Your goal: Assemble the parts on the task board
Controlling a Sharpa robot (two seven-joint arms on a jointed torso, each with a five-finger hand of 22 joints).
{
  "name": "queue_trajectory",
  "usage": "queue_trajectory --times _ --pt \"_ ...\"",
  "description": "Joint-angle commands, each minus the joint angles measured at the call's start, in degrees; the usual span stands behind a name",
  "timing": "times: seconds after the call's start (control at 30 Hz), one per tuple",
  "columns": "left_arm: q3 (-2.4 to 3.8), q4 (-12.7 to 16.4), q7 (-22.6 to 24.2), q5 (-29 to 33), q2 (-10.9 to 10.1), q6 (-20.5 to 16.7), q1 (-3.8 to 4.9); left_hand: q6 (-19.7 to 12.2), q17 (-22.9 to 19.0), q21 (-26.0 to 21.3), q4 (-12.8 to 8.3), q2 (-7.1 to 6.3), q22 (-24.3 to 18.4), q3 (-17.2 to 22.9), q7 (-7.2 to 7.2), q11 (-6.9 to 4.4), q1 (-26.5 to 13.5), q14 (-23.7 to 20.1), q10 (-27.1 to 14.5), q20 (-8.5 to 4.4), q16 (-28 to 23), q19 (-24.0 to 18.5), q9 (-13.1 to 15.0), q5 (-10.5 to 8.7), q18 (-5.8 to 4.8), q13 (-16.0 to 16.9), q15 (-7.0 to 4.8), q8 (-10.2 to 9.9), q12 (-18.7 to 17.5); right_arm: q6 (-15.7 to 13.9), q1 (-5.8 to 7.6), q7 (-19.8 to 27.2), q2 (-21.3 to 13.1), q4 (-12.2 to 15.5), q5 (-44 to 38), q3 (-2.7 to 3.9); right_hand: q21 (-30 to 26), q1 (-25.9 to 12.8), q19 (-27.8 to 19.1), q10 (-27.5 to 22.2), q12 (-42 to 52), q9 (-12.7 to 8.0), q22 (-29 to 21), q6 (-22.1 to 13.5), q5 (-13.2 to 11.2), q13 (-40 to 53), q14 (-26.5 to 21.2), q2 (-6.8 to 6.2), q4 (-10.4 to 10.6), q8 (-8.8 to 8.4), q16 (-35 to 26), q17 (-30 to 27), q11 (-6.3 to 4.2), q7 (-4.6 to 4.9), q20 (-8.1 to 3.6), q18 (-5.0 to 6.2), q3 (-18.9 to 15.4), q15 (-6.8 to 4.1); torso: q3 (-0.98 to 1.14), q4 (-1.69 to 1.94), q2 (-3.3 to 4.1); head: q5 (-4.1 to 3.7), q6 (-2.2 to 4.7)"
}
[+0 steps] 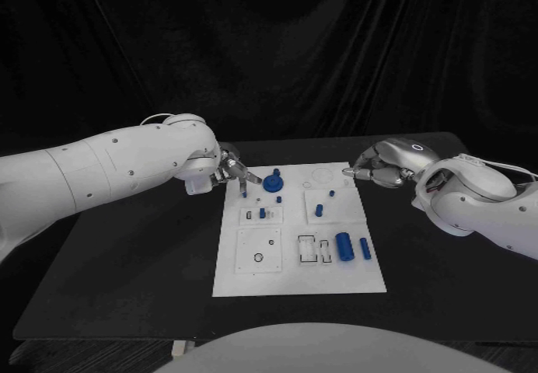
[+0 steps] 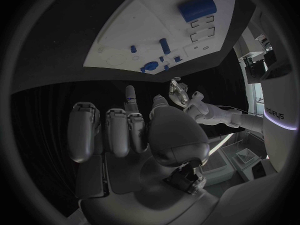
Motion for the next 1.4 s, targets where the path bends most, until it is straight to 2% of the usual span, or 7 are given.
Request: queue_trajectory --times 0.03,0.13,0.2,0.27,0.7,1.1,1.4 --pt "0.05 -1.6 1.3 0.2 0.8 1.2 -0.27 -0.4 15.1 0.0 0.0 0.00 10.7 -0.3 -0.20 -0.34 0.7 6.0 6.1 -0.33 0.2 0.1 0.3 0.32 0.48 15.1 -0.54 0.3 0.2 -0.5 -0.12 -0.1 0.1 -0.1 0.1 0.03 -0.1 -0.3 1.9 6.1 0.2 0.1 11.3 0.4 -0.1 15.1 3.4 0.12 0.0 -0.09 -0.3 0.0 0.41 -0.12 0.28 0.13 -0.3 0.41 0.04 0.01 0.00 -0.03 0.00" --pt "0.04 -2.9 2.2 0.2 1.2 0.3 -0.76 -0.9 15.1 0.0 -0.5 -0.02 10.8 -0.4 -0.22 -0.33 1.8 6.0 6.1 -0.35 0.2 0.1 1.2 0.77 0.47 15.1 -0.52 0.8 0.2 -0.4 -0.12 -0.1 0.2 -0.1 0.1 0.03 -0.1 -0.3 1.9 6.1 0.2 0.1 11.3 0.4 -0.1 15.1 3.4 0.12 0.0 -0.09 -0.3 0.0 0.41 -0.12 0.28 0.13 -0.3 0.41 -0.03 0.00 0.06 -0.02 0.00" --pt "0.04 -3.5 3.3 -0.7 1.4 -0.5 -1.01 -1.3 15.1 0.0 -1.4 -0.51 10.9 -0.5 -0.31 -0.30 3.2 6.0 6.1 -0.38 0.2 0.1 2.5 3.00 0.47 15.1 -0.53 1.6 0.2 -0.3 -0.12 -0.1 0.2 -0.1 0.1 0.03 -0.1 -0.3 1.9 6.1 0.2 0.1 11.3 0.4 -0.1 15.1 3.4 0.12 0.0 -0.09 -0.3 0.0 0.41 -0.12 0.28 0.13 -0.3 0.41 -0.05 0.02 0.14 -0.04 0.00" --pt "0.04 -4.0 4.5 -2.9 1.5 -1.5 -1.29 -1.8 15.1 0.2 -1.6 -0.58 11.1 -0.7 -0.25 -0.36 3.7 6.0 6.1 -0.35 0.2 0.3 3.6 3.80 0.38 15.1 -0.52 2.3 0.2 -0.2 -0.12 -0.1 0.2 -0.2 0.1 0.03 -0.1 -0.3 1.9 6.1 0.2 0.1 11.3 0.4 -0.1 15.1 3.4 0.11 0.0 -0.10 -0.3 0.0 0.41 -0.12 0.28 0.13 -0.4 0.41 -0.04 0.03 0.13 0.03 0.00" --pt "0.04 -9.3 5.9 -7.1 3.1 -2.0 -2.36 -3.3 15.1 0.1 -1.1 -0.69 11.2 -2.0 -0.20 -0.35 3.8 6.0 6.1 -0.38 0.2 0.3 7.1 2.38 0.41 15.1 -0.55 4.1 0.2 -0.1 -0.12 -0.2 0.2 -0.3 0.1 0.03 -0.1 -0.3 1.9 6.1 0.2 0.1 11.3 0.4 0.0 15.1 3.4 0.10 -0.1 -0.12 -0.3 0.0 0.41 -0.13 0.28 0.13 -0.4 0.41 -0.02 0.02 0.07 0.10 0.00" --pt "0.04 -12.1 6.7 -7.3 4.5 -2.1 -3.57 -4.5 15.1 0.1 -0.8 -0.54 11.3 -2.3 0.06 -0.16 3.8 6.0 6.1 -0.30 0.2 0.3 7.6 2.02 0.39 15.1 -0.42 3.8 0.2 0.0 -0.14 -0.2 0.3 -0.3 0.1 0.03 -0.1 -0.1 1.9 6.1 0.2 0.1 11.3 0.4 0.1 15.1 3.4 0.08 -0.2 -0.14 -0.3 -0.1 0.41 -0.13 0.28 0.14 -0.4 0.40 -0.01 -0.03 0.05 0.16 0.00" --pt "0.05 -13.9 7.7 -7.3 5.3 -1.6 -4.21 -5.7 15.1 -0.3 -0.2 -0.09 11.2 -2.9 0.58 0.30 3.9 6.0 6.1 0.01 0.2 0.0 6.8 1.72 0.49 15.1 -0.03 1.8 0.2 0.1 -0.19 -0.3 0.3 -0.3 0.1 0.03 -0.1 -0.1 1.9 6.1 0.2 0.1 11.3 0.4 0.1 15.1 3.4 0.07 -0.2 -0.16 -0.3 -0.1 0.41 -0.13 0.27 0.14 -0.4 0.39 -0.03 0.02 0.06 0.06 0.00"
